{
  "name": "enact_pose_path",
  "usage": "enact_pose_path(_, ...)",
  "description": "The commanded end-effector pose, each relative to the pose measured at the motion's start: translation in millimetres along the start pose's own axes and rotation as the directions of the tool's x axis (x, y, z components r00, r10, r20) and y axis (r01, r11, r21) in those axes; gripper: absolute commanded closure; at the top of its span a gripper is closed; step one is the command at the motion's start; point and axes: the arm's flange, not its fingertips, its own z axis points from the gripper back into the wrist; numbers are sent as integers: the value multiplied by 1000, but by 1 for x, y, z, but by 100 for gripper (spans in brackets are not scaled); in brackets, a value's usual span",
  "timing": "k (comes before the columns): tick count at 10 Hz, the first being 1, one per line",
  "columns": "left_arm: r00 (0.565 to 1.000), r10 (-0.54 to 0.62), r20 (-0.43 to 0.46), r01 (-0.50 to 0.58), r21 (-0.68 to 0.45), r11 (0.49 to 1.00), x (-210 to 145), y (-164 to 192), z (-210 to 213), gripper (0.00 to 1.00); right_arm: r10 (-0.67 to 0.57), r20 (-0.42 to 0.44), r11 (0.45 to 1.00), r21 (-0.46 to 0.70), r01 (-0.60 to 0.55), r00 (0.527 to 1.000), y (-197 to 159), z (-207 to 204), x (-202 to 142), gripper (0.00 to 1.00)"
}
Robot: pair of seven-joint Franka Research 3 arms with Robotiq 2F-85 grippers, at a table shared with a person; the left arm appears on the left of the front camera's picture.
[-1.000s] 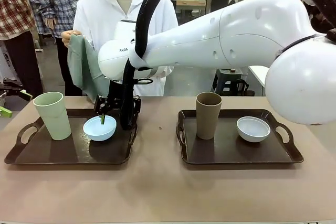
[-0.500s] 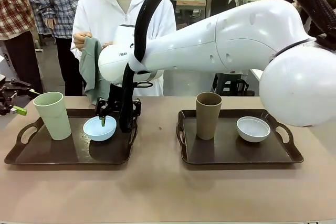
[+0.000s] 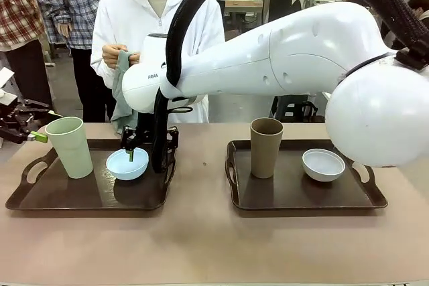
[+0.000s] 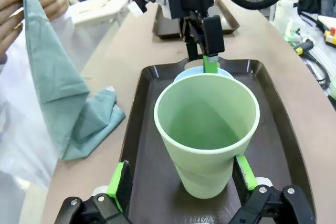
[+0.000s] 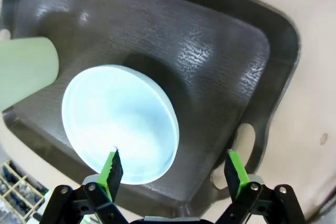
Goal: Set up a tray with a mat and arrange the tableware.
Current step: Pick up the Picnic Bowl and Reusable plastic cup from the Handle tray in front of the human's position and hold them in the air.
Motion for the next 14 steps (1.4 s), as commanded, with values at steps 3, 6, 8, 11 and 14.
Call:
enact_pose_path(3,999,2,40,-2,2,1000,0,6,-12,0,-27,91,995,-97,36,995,17,-6,13,0)
enact_pose_path(6,1000,3,29,0,-115,993,-5,2,-21,0,-26,88,995,-97,35,996,18,-5,14,0)
enact_pose_path(8,1000,-2,11,3,-164,987,-8,-1,-26,0,-31,85,995,-94,39,996,17,-5,15,0)
enact_pose_path(11,1000,17,15,-14,-147,989,-10,-7,-31,0,-5,68,997,-73,10,998,12,-6,8,0)
enact_pose_path(14,1000,18,9,-16,-160,987,-12,-8,-33,0,6,56,997,-75,-2,998,16,-10,8,0)
